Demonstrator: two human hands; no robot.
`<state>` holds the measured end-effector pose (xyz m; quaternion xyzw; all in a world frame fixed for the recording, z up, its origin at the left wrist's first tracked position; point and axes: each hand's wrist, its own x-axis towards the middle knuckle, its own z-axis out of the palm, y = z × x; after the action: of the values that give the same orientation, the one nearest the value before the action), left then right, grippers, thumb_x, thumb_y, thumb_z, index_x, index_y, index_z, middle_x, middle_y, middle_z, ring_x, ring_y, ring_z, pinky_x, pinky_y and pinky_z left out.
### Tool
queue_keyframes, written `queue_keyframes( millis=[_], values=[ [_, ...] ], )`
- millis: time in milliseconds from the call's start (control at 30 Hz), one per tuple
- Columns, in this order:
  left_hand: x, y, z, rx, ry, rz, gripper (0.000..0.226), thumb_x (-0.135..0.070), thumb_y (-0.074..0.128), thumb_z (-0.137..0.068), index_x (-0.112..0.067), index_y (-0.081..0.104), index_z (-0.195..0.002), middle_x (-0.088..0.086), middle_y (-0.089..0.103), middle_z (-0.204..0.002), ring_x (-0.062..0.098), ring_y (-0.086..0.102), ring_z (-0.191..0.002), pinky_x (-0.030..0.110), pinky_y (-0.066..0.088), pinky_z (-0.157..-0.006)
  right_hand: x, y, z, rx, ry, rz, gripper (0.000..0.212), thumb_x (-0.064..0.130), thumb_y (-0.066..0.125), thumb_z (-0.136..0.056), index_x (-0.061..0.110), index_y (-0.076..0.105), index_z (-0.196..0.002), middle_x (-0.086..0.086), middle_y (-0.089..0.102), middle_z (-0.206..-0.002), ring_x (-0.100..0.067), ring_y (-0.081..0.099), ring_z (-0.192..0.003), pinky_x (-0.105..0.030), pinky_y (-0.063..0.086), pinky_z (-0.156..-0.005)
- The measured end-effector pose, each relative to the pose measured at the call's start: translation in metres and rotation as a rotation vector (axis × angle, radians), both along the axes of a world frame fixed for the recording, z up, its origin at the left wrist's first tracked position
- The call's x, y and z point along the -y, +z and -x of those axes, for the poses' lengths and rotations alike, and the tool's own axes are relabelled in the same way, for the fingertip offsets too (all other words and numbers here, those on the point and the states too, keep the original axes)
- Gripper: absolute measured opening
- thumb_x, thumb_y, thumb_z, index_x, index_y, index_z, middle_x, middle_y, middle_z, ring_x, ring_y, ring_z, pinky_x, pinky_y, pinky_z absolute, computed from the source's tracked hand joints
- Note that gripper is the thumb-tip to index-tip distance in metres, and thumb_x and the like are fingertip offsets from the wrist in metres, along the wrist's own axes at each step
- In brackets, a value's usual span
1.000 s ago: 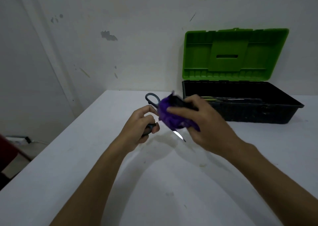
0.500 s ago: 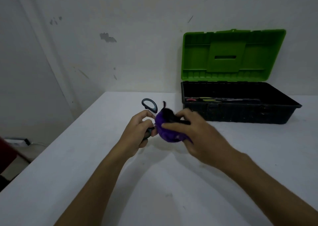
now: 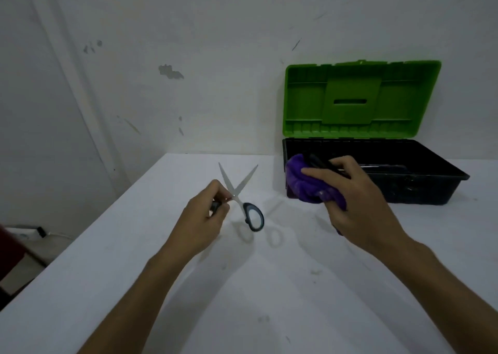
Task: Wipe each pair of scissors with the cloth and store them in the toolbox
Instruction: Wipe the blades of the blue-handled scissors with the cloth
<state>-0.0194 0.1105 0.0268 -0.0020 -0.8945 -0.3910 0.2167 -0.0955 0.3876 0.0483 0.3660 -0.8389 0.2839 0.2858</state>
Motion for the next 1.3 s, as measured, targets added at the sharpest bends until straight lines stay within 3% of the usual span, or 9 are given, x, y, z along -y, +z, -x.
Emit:
queue_keyframes(
  millis=[167,233,400,633,767,933,1033,1133,1300],
  values=[
    [-0.016,-0.003,0.000,-0.001,-0.005,0.037,0.018,-0.009,0.058,-0.094,-0.025,0.050,-0.095,-0.007,0.062,-0.088,0.012,0.056,-0.070,0.026,0.049,-0.067,0.021,-0.005,-0.005,-0.105,-0.015,-0.030,0.063,-0.003,0.072,-0.073,0.023,0.060,-0.130,-0.006,0.050,-0.120,-0.022,0.047,-0.107,-0.038,0.048,-0.090],
    [-0.022,-0.003,0.000,0.014,-0.011,0.052,0.027,-0.009,0.058,-0.093,-0.028,0.040,-0.098,-0.008,0.060,-0.090,0.013,0.060,-0.074,0.030,0.054,-0.068,0.032,-0.009,-0.006,-0.100,0.019,-0.028,0.062,-0.004,0.071,-0.074,0.020,0.059,-0.130,-0.008,0.050,-0.123,-0.025,0.050,-0.111,-0.043,0.050,-0.091],
    [-0.042,-0.005,-0.006,-0.069,0.028,0.029,0.036,-0.011,0.059,-0.092,-0.030,0.028,-0.095,-0.001,0.062,-0.087,0.021,0.058,-0.059,0.046,0.054,-0.060,0.056,-0.019,-0.011,-0.122,0.061,-0.070,0.060,-0.007,0.073,-0.075,0.015,0.060,-0.129,-0.014,0.049,-0.128,-0.031,0.058,-0.108,-0.040,0.059,-0.082],
    [-0.047,-0.010,-0.005,-0.108,0.008,-0.043,0.052,-0.032,0.079,-0.078,-0.033,0.028,-0.090,-0.009,0.061,-0.080,0.007,0.054,-0.057,0.025,0.048,-0.058,0.052,-0.044,-0.008,-0.167,0.195,-0.157,0.058,0.003,0.074,-0.081,0.021,0.058,-0.133,-0.006,0.043,-0.146,-0.029,0.056,-0.113,-0.037,0.056,-0.086],
    [-0.048,-0.009,-0.005,-0.121,-0.038,-0.083,0.056,-0.028,0.082,-0.074,-0.033,0.028,-0.087,-0.007,0.062,-0.078,0.008,0.048,-0.056,0.016,0.043,-0.057,0.042,-0.042,0.008,-0.274,0.128,-0.149,0.055,-0.006,0.074,-0.076,0.015,0.064,-0.126,-0.009,0.059,-0.131,-0.028,0.056,-0.085,-0.038,0.054,-0.070],
    [-0.048,-0.011,-0.001,-0.050,-0.040,-0.099,0.058,-0.033,0.083,-0.073,-0.032,0.028,-0.088,-0.005,0.061,-0.078,0.007,0.049,-0.060,0.022,0.047,-0.060,0.023,-0.028,0.022,-0.254,-0.059,-0.032,0.056,-0.010,0.078,-0.069,0.011,0.067,-0.120,-0.012,0.063,-0.120,-0.032,0.059,-0.096,-0.039,0.055,-0.079],
    [-0.045,-0.007,0.005,-0.015,-0.021,-0.099,0.060,-0.039,0.083,-0.072,-0.024,0.030,-0.095,-0.005,0.063,-0.074,0.013,0.052,-0.063,0.035,0.052,-0.066,0.027,-0.025,0.009,-0.278,-0.004,-0.045,0.062,-0.004,0.074,-0.074,0.011,0.058,-0.132,-0.011,0.061,-0.121,-0.028,0.057,-0.098,-0.035,0.054,-0.080],
    [-0.042,-0.008,0.006,0.006,-0.001,-0.105,0.064,-0.039,0.085,-0.070,-0.022,0.029,-0.097,-0.009,0.062,-0.065,0.010,0.047,-0.056,0.027,0.046,-0.060,0.033,-0.030,-0.002,-0.249,0.040,-0.080,0.078,-0.001,0.075,-0.075,0.009,0.040,-0.144,-0.008,0.061,-0.121,-0.023,0.052,-0.092,-0.028,0.048,-0.075],
    [-0.029,-0.011,0.003,0.083,0.051,-0.174,0.067,-0.040,0.087,-0.066,-0.024,0.031,-0.100,-0.008,0.064,-0.068,0.008,0.050,-0.061,0.020,0.042,-0.060,0.026,-0.022,0.004,-0.272,-0.071,0.230,0.065,-0.011,0.070,-0.075,0.003,0.050,-0.136,-0.011,0.062,-0.119,-0.024,0.051,-0.095,-0.019,0.040,-0.086]
  ],
)
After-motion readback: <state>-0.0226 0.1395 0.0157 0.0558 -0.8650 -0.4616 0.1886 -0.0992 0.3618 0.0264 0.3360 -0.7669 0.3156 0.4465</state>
